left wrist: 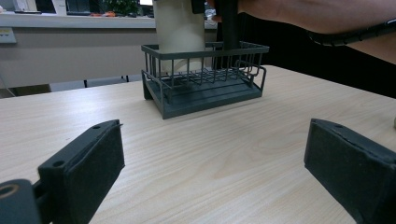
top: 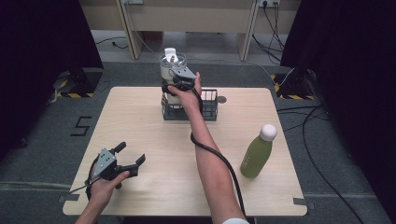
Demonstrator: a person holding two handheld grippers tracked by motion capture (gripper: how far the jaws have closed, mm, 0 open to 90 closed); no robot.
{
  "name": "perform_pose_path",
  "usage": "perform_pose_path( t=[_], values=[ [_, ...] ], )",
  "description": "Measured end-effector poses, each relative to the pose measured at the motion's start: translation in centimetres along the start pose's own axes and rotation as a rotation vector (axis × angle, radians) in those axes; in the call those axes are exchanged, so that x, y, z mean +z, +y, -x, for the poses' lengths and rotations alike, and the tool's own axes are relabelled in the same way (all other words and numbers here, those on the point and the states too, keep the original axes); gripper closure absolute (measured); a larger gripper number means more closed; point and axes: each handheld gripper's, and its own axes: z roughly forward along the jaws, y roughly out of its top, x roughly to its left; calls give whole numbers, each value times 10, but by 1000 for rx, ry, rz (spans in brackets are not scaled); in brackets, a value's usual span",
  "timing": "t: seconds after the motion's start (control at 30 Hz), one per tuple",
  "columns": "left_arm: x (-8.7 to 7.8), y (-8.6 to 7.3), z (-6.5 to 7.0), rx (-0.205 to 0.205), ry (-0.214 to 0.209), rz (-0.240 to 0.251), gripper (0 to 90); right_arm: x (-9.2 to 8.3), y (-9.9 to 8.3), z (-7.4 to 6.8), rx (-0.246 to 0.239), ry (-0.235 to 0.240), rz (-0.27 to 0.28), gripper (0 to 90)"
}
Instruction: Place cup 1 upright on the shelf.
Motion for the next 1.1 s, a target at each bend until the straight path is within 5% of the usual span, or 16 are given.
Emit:
perform_pose_path(
  t=[1.1],
  values=[
    [1,0,3,8,-7,-5,42,-9,-12,-1,-18,10,-8,21]
  ],
)
